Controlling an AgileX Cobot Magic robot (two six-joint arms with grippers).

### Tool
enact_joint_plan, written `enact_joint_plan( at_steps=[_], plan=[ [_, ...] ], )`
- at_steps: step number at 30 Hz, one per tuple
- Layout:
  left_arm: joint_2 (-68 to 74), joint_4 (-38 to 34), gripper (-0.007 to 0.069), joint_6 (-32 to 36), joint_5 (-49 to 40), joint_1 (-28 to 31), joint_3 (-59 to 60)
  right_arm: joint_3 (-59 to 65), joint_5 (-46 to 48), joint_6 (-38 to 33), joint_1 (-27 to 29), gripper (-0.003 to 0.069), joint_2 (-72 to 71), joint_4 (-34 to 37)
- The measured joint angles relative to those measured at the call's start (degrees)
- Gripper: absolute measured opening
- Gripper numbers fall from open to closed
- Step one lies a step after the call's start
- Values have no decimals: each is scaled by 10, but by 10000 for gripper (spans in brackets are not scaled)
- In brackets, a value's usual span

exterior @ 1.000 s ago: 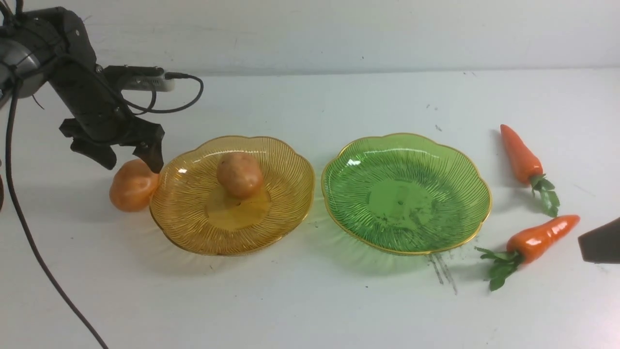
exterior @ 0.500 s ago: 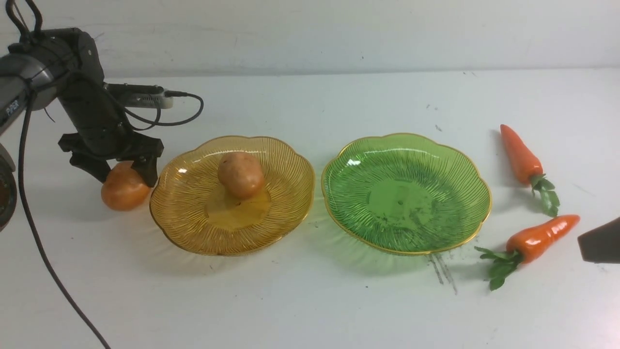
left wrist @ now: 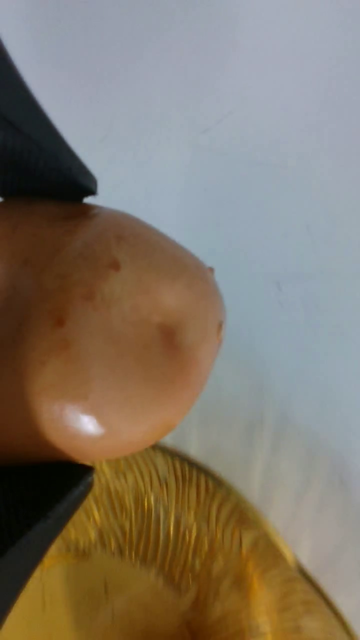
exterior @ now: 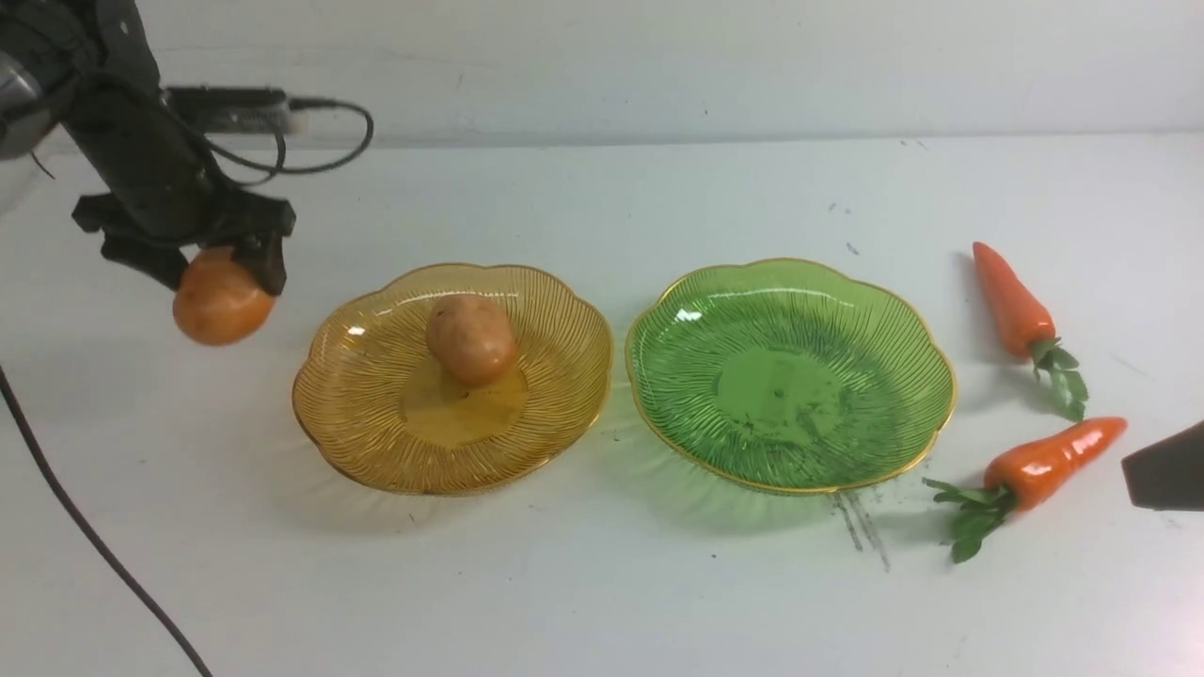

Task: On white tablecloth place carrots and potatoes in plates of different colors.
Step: 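Put the potatoes from the left side into the left plate with the left gripper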

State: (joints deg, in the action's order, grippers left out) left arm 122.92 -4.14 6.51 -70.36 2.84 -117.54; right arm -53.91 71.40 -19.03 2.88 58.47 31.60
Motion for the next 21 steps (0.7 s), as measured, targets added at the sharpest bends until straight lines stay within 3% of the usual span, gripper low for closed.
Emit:
enact_joint_plan(
  at_steps=[7, 14, 21],
  plan=[
    [-72, -37, 605, -23, -2, -71, 76, 0, 0, 0, 0, -10, 0, 0],
    [-33, -32, 605, -26, -3, -127, 117, 0, 0, -2, 0, -10, 0, 0],
    [10, -10, 605, -52, 0, -144, 117, 0, -1, -9, 0, -10, 0, 0]
  ],
)
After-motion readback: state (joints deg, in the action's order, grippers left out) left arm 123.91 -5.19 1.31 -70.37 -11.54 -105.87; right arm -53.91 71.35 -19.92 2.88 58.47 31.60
